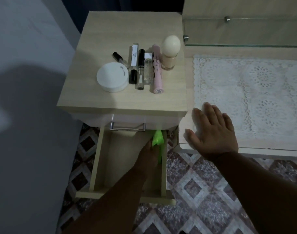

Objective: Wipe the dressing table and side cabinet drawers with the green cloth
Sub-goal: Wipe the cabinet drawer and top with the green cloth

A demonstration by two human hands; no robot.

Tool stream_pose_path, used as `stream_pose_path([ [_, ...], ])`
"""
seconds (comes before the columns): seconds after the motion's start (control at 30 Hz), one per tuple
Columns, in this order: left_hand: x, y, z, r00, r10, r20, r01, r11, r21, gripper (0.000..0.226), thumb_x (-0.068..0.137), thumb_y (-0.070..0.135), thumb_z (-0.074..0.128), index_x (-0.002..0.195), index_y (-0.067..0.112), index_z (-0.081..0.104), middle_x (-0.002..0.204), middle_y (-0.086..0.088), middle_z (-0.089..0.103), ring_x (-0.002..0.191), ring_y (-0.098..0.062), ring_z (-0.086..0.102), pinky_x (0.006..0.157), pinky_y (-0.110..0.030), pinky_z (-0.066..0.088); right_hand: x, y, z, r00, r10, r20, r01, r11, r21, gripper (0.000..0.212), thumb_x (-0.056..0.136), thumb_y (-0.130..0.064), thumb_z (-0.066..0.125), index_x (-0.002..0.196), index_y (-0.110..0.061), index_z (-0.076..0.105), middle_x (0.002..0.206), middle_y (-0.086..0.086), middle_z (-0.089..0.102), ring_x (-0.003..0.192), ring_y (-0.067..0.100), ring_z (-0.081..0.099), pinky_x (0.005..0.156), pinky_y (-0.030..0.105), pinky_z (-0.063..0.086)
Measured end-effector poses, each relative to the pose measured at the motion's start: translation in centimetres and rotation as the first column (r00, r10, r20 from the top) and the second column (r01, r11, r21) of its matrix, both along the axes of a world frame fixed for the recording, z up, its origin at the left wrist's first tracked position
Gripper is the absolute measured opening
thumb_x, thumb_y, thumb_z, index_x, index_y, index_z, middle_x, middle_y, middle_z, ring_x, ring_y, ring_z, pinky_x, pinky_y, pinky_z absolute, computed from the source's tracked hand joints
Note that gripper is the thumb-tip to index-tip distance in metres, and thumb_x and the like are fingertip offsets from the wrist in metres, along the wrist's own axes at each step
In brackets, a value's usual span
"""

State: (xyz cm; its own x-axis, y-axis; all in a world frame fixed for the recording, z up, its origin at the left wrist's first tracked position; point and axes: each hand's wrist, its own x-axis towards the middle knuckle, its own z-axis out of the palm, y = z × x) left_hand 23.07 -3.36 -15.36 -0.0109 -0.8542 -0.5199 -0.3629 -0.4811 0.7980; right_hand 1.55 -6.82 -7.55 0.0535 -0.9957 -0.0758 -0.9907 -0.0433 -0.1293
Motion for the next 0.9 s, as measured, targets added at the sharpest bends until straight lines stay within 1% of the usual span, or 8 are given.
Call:
stream_pose_path([
  [0.17,2.0,5.7,2.6,0.876,-0.431,0.216,0.352,0.878,0.324,0.03,0.103,0.031,0.045,0.115,0.01,0.063,0.108,-0.009,0.068,0.1,-0.027,0.064,0.085,-0.032,0.05,0.0,0.0,0.3,1.0,0.004,-0.006,-0.004,1.0,0.026,0.078,0.088,-0.071,0.023,0.153,-0.029,0.024,0.166,0.011,0.014,0.154,0.028,0.01,0.123,0.049,0.012],
  [0.23,1.1,6.0,3.3,0.907,-0.348,0.238,0.28,0.92,0.275,0.031,0.103,0.029,0.046,0.12,0.011,0.063,0.114,-0.011,0.068,0.105,-0.028,0.064,0.085,-0.03,0.048,0.0,0.1,0.3,1.0,0.007,-0.007,-0.007,1.0,0.03,0.078,0.088,-0.071,0.022,0.153,-0.029,0.023,0.166,0.011,0.014,0.154,0.027,0.009,0.123,0.049,0.012],
  [0.3,-0.1,4.2,3.7,0.983,-0.135,0.124,0.107,0.972,0.21,0.027,0.103,0.029,0.046,0.12,0.017,0.064,0.109,-0.009,0.069,0.095,-0.025,0.066,0.086,-0.038,0.053,-0.2,0.2,0.2,1.0,0.001,-0.003,-0.001,1.0,0.027,0.078,0.088,-0.071,0.023,0.154,-0.029,0.024,0.166,0.011,0.014,0.154,0.027,0.01,0.123,0.049,0.012],
  [0.4,-1.6,0.6,3.1,0.992,0.087,0.09,-0.096,0.991,0.093,0.036,0.1,0.041,0.047,0.133,0.028,0.058,0.114,-0.004,0.068,0.098,-0.021,0.066,0.089,-0.044,0.055,-0.2,0.1,0.0,1.0,-0.001,-0.011,0.001,1.0,0.028,0.078,0.088,-0.072,0.025,0.153,-0.029,0.025,0.166,0.011,0.015,0.154,0.027,0.011,0.122,0.05,0.013],
  [0.53,-1.8,1.0,2.2,0.992,0.012,0.122,-0.016,0.999,0.028,0.042,0.102,0.037,0.048,0.144,0.027,0.05,0.121,-0.007,0.068,0.102,-0.024,0.066,0.09,-0.044,0.055,-0.2,0.0,0.1,1.0,-0.003,-0.009,0.004,1.0,0.026,0.079,0.088,-0.072,0.024,0.153,-0.028,0.025,0.166,0.012,0.015,0.154,0.028,0.01,0.122,0.05,0.012],
  [0.7,0.5,7.1,3.2,0.901,-0.336,0.275,0.259,0.924,0.282,0.034,0.104,0.034,0.044,0.124,0.013,0.061,0.11,-0.01,0.07,0.1,-0.029,0.067,0.086,-0.035,0.054,-0.2,0.0,0.0,1.0,-0.005,-0.006,0.005,1.0,0.022,0.079,0.088,-0.071,0.026,0.154,-0.027,0.026,0.166,0.012,0.016,0.154,0.028,0.012,0.123,0.05,0.013],
  [0.77,0.4,6.5,3.6,0.903,-0.315,0.293,0.233,0.931,0.281,0.032,0.104,0.031,0.045,0.119,0.01,0.063,0.11,-0.011,0.07,0.102,-0.029,0.066,0.083,-0.029,0.051,0.0,0.0,0.1,1.0,-0.004,-0.004,0.004,1.0,0.026,0.079,0.088,-0.071,0.025,0.154,-0.027,0.026,0.166,0.012,0.016,0.153,0.029,0.012,0.123,0.05,0.013],
  [0.9,-1.1,1.4,3.1,0.978,-0.06,0.2,0.031,0.989,0.144,0.029,0.102,0.035,0.047,0.121,0.021,0.063,0.108,-0.007,0.071,0.094,-0.027,0.068,0.085,-0.041,0.056,0.0,0.1,0.3,1.0,-0.017,0.013,0.017,1.0,0.021,0.081,0.087,-0.071,0.024,0.154,-0.027,0.026,0.166,0.011,0.016,0.154,0.028,0.01,0.123,0.05,0.011],
])
